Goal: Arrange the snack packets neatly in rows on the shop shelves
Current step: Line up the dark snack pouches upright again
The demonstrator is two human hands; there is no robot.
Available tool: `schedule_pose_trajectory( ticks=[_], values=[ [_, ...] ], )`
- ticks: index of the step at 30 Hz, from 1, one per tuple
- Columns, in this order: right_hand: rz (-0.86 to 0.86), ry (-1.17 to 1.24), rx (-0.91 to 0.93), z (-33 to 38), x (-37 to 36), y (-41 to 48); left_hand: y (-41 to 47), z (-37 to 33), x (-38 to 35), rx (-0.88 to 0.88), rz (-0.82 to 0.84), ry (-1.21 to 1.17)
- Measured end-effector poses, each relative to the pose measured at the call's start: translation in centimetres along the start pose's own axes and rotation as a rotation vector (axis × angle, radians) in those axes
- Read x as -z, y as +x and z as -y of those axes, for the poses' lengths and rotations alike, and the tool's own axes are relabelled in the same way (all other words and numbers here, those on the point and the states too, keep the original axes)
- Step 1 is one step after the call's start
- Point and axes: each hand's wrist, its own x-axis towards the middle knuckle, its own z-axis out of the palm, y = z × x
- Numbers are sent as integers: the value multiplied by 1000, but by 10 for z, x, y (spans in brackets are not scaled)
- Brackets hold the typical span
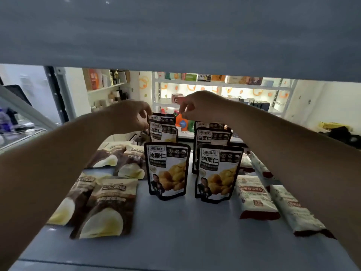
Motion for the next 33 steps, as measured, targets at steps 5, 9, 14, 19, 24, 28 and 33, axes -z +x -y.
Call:
schedule_pose_trajectory(
  ticks=[5, 9, 14, 19, 24, 28, 33],
  values=[
    [135, -213, -104, 8, -19, 65, 24, 15, -15, -117, 52, -26],
    [266, -374, -111, 18, -35, 92, 40, 18, -26, -119, 162, 52],
    [275, -431, -118, 19, -40, 101, 46, 21, -29, -318, 162, 207],
    [313, -360, -196, 9, -32, 93, 42, 19, -29, -355, 189, 143],
    [347, -282, -248, -2, -28, 82, 40, 10, -28, -248, 199, -74],
    [337, -239, -256, -7, -25, 76, 40, 4, -30, -229, 238, -262],
    [331, -150, -286, -11, -24, 74, 42, 3, -34, -247, 232, -153]
  ],
)
